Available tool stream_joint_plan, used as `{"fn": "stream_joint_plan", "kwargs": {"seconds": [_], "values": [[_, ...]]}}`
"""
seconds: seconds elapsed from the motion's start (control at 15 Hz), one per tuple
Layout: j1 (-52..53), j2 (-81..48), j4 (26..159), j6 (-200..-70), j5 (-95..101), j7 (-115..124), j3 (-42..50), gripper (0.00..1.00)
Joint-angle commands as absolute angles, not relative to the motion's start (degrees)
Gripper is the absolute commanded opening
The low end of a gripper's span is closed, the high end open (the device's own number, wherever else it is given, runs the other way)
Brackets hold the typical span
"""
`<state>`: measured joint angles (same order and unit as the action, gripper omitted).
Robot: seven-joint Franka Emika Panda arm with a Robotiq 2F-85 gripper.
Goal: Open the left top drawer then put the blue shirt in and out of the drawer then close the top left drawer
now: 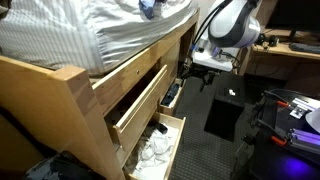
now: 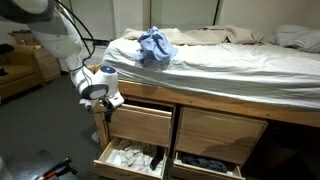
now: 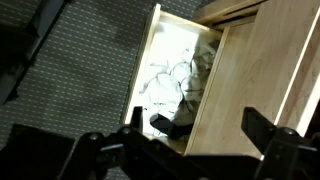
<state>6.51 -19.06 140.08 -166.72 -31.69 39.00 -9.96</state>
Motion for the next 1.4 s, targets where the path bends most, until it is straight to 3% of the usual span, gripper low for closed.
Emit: {"fn": "stream_joint_plan", "kwargs": {"seconds": [0.0,0.13,0.2,0.53,0.93,1.0,1.07,1.33], "values": [[7.15,-27.96,134.3,-178.36,-33.57,37.51,-11.5,1.0],[5.02,-29.79,133.71,-183.43,-33.78,37.65,-15.15,1.0],[7.34,-27.99,135.09,-179.91,-32.03,39.02,-11.67,1.0],[6.68,-31.18,131.73,-182.03,-31.78,38.76,-13.16,1.0],[-8.15,-49.11,116.93,-199.34,-27.24,38.3,-30.21,1.0],[-8.04,-51.17,115.14,-200.33,-25.65,38.64,-30.24,1.0],[-5.58,-45.11,119.9,-196.87,-26.72,40.46,-27.23,1.0],[-6.53,-50.46,115.35,-198.28,-24.97,40.3,-28.21,1.0]]}}
